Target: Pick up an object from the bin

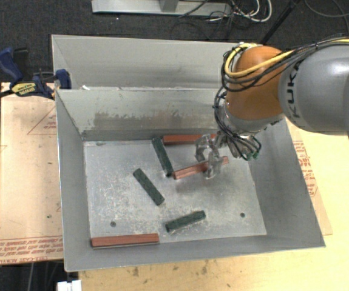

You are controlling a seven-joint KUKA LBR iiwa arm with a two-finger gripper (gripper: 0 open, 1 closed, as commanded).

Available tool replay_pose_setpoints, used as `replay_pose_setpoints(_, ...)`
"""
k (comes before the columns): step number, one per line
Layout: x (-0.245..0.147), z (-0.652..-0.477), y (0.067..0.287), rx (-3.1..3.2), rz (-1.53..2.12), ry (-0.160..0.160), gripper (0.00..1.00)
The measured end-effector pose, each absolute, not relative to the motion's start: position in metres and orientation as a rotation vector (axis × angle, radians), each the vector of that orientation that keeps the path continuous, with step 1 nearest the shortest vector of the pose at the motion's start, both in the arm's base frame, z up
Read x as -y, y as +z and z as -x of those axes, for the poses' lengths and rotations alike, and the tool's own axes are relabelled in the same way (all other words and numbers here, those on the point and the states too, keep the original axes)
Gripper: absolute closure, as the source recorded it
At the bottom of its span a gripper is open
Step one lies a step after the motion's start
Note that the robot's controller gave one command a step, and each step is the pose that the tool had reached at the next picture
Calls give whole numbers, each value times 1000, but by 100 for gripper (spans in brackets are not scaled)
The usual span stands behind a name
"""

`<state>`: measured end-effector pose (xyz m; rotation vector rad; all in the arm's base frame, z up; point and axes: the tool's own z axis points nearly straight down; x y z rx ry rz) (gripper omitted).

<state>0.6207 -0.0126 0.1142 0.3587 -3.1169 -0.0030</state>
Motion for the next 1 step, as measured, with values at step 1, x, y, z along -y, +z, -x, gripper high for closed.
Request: replay_pose_setpoints(1,12,-623,136,3125,-360,-1,100)
